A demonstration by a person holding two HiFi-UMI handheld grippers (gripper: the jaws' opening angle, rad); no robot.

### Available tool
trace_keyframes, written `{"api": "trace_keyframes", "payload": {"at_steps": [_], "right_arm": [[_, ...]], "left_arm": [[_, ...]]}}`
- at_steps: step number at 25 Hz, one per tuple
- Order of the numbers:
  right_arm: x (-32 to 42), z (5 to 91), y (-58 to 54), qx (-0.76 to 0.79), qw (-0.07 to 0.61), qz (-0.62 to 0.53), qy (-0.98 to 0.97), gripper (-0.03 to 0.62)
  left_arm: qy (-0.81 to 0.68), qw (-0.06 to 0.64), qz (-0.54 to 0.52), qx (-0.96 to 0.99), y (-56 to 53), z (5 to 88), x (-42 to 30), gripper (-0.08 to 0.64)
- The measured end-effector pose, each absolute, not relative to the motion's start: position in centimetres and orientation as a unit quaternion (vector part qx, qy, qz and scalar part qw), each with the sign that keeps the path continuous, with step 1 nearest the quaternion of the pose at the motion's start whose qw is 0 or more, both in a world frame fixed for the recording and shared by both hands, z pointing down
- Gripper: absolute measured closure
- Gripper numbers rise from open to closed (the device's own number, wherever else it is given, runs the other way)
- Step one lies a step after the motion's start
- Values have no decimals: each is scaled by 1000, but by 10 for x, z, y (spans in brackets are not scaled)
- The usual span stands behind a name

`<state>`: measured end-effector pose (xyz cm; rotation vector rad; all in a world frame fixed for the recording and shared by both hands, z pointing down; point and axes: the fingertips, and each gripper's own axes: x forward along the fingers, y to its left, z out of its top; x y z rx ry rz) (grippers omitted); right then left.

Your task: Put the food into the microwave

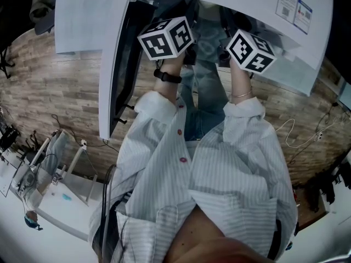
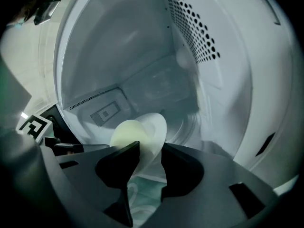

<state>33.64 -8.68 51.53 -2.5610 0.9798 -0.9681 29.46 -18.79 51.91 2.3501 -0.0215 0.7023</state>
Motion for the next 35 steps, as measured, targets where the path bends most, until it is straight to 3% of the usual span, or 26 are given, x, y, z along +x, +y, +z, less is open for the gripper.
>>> {"api": "trace_keyframes", "payload": {"at_steps": [6, 11, 25, 31, 35], "right_arm": [[345, 516, -92, -884, 71, -321, 333, 424], [349, 523, -93, -893, -31, -304, 330, 403], [354, 520, -88, -899, 1, -302, 318, 402], [354, 520, -88, -898, 4, -303, 320, 402], [354, 520, -88, -898, 7, -301, 322, 402]], "left_arm": [[-12, 324, 267, 908, -194, 520, 301, 472], [-15, 258, 259, 931, -203, 511, 309, 472], [7, 205, 271, 941, -204, 517, 331, 462], [2, 111, 282, 953, -204, 524, 337, 453], [-1, 98, 277, 956, -205, 523, 338, 453]]}}
